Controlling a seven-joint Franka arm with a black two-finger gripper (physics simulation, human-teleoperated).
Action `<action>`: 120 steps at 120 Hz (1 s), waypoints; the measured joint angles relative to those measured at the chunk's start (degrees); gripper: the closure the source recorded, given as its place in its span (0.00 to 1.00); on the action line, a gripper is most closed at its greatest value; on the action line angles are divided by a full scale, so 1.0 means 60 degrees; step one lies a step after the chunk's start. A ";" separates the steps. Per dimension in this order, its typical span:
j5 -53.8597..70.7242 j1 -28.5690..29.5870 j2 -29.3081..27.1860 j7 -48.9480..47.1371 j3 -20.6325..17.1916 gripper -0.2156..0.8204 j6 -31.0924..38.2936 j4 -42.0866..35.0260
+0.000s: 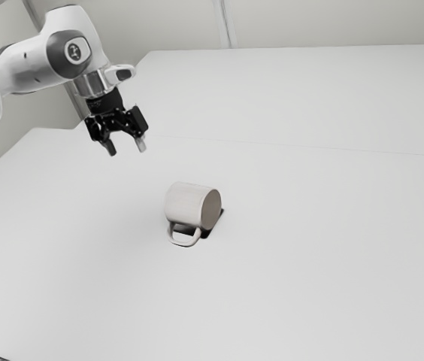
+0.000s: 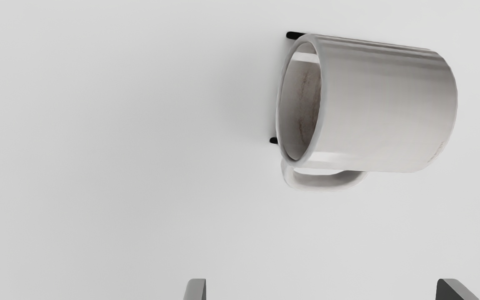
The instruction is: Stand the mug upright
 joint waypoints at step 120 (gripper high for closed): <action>-0.4059 0.0528 0.0459 0.3670 -0.0016 0.21 0.3373 -0.2972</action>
